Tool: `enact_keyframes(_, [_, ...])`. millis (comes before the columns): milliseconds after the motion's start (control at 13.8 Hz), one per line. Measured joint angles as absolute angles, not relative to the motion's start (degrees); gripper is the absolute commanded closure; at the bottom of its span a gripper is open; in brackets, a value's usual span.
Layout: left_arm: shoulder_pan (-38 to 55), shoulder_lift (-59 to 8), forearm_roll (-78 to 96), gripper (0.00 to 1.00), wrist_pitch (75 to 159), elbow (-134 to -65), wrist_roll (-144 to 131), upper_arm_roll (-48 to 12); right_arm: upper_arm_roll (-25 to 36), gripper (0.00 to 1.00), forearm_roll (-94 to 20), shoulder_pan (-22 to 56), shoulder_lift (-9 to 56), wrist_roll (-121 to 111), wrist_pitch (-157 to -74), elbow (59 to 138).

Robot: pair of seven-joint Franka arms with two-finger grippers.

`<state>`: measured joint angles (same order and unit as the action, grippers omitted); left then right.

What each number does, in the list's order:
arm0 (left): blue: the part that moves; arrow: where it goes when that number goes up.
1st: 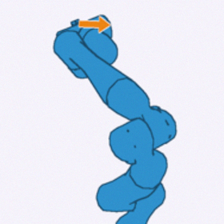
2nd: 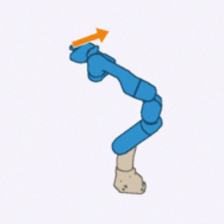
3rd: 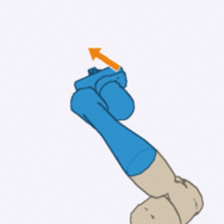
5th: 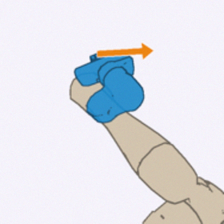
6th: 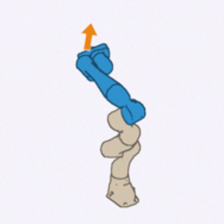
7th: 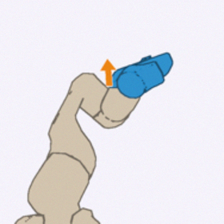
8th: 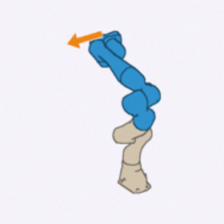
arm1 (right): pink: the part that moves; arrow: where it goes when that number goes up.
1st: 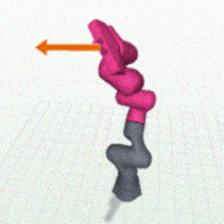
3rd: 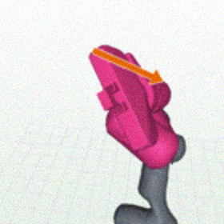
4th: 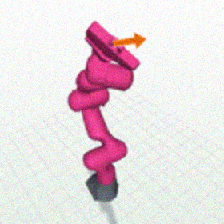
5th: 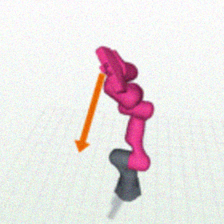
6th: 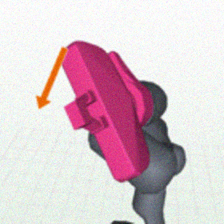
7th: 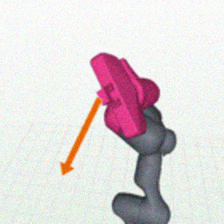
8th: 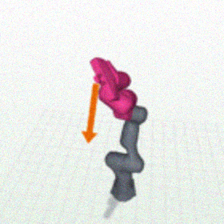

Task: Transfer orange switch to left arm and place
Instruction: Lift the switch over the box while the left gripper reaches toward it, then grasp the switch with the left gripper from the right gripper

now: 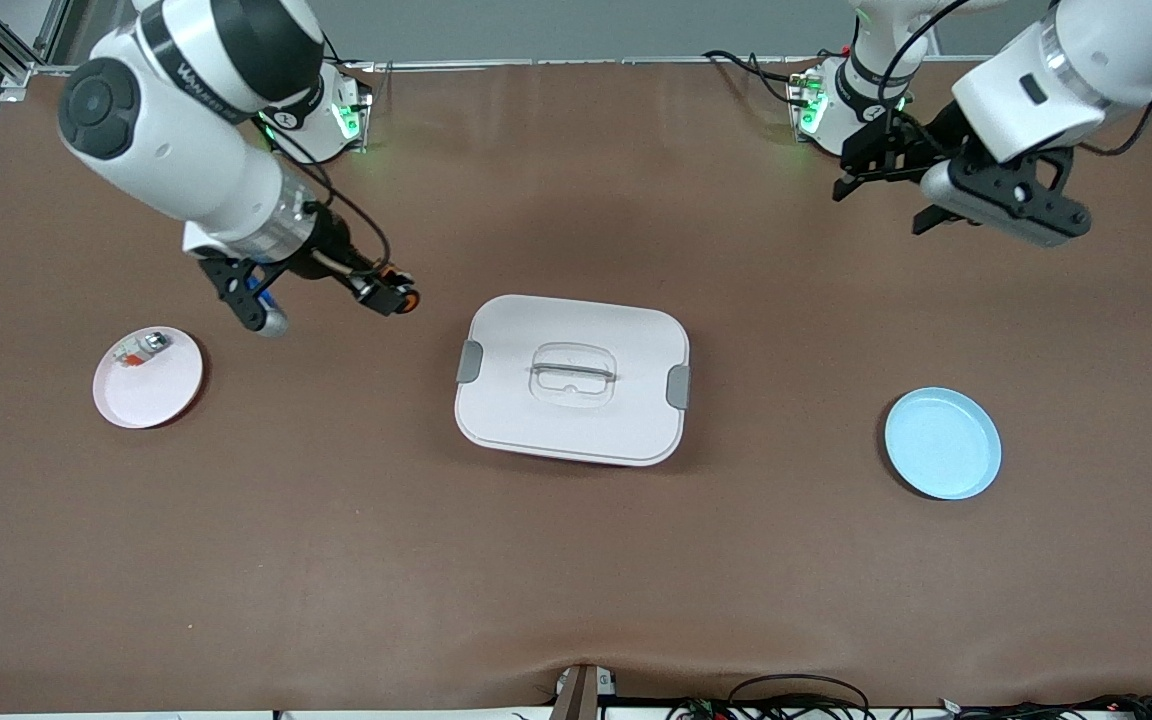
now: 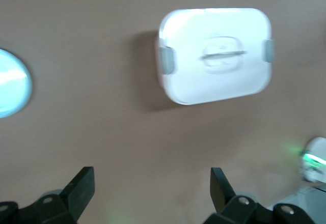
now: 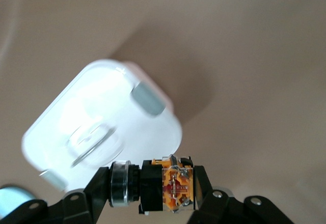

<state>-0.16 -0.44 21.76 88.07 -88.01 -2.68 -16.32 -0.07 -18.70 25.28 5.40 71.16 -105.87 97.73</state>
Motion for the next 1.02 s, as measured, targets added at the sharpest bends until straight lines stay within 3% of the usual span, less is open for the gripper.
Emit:
enact_keyframes(508, [0.00,-2.79,38.15,0.03,96.65,-92.69,-2.68,-18.77,-0.02,1.00,-20.17,33.74,15.32,90.45,-106.67,85.16])
enact_keyframes(1016, [0.11,-2.91,49.64,0.12,109.82,-101.93,-2.71,-23.36,0.01,1.00,-22.97,36.31,25.89,103.06,-111.12,71.48])
